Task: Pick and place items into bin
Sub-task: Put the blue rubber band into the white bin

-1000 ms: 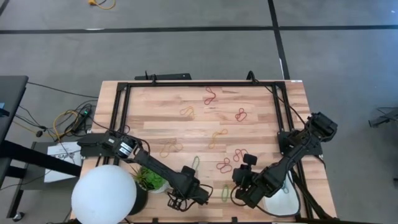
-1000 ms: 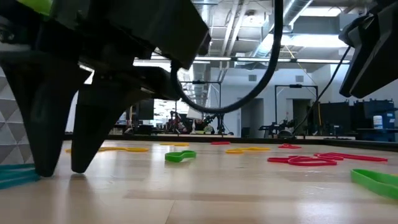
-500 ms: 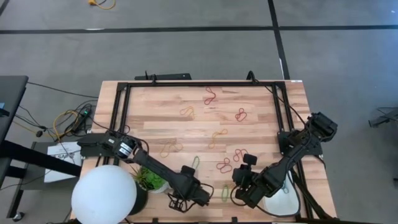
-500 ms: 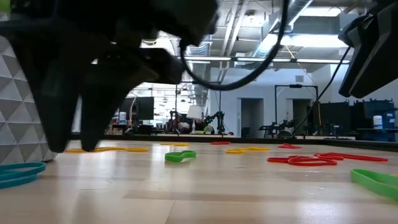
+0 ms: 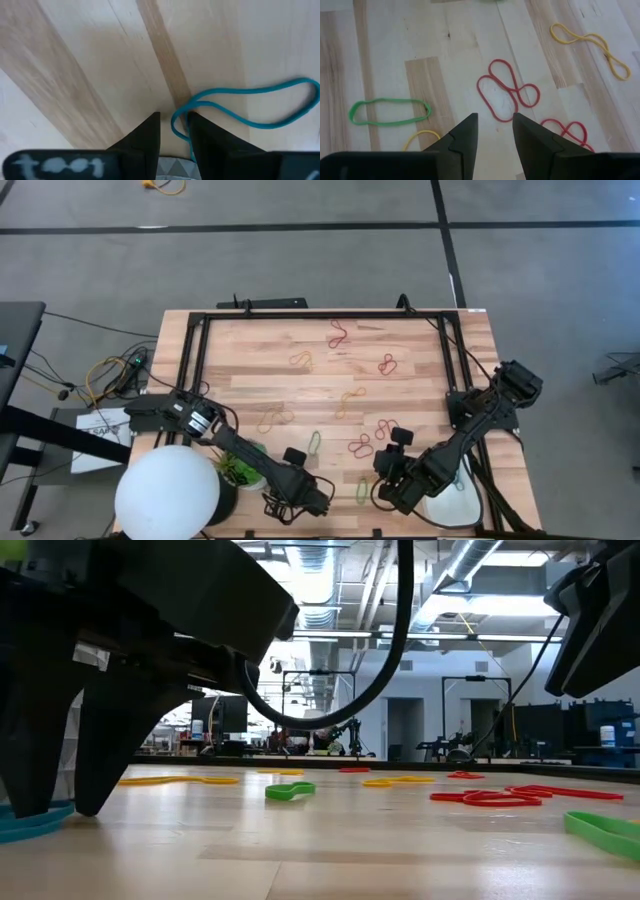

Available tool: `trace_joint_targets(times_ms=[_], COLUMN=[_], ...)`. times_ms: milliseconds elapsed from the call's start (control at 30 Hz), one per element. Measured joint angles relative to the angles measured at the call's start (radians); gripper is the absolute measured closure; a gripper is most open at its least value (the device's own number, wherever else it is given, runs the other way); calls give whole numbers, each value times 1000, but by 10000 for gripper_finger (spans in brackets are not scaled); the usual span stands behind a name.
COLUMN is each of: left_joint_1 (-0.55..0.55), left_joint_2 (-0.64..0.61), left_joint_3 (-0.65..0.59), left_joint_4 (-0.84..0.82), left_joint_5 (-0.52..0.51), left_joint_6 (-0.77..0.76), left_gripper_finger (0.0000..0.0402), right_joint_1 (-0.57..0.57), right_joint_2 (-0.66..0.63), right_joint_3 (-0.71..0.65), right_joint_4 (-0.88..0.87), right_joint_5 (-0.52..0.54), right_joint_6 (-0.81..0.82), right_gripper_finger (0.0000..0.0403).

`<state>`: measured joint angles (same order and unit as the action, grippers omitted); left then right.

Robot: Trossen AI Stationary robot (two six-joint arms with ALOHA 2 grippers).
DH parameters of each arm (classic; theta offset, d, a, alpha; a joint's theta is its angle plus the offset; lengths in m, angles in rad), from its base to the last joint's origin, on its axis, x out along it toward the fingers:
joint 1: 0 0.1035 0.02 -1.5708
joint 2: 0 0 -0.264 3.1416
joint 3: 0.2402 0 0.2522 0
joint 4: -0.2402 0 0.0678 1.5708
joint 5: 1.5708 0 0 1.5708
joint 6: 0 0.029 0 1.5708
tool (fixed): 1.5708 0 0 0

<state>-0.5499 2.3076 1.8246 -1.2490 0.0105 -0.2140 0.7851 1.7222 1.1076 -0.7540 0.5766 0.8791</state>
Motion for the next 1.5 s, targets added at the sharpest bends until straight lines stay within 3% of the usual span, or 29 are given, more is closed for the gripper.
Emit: trace_joint_targets(times_ms=[300,467,600,700,833,967,1100,1500], left_joint_1=[5,8,29,54,100,149,174,133], left_joint_2=[6,5,4,4,3,3,3,3], left_joint_3=[32,158,286,366,412,414,414,414], left_joint_4=[-3,-57,-69,-88,-79,-78,-64,7], left_joint_5=[6,-127,-278,-373,-416,-414,-419,-489], left_joint_6=[96,161,222,250,286,323,234,231], left_gripper_finger=[394,400,401,401,401,401,401,401], right_joint_1=[0,-23,-78,-109,-77,-11,29,-88], right_joint_2=[0,0,0,0,0,-2,-11,-10], right_joint_3=[0,0,-34,-88,-131,-130,-127,-128], right_joint_4=[7,-1,11,52,127,260,399,603], right_joint_5=[-18,-47,40,46,80,231,382,263], right_joint_6=[41,-1,54,88,71,-59,-204,-431], right_gripper_finger=[284,284,285,287,297,300,293,215])
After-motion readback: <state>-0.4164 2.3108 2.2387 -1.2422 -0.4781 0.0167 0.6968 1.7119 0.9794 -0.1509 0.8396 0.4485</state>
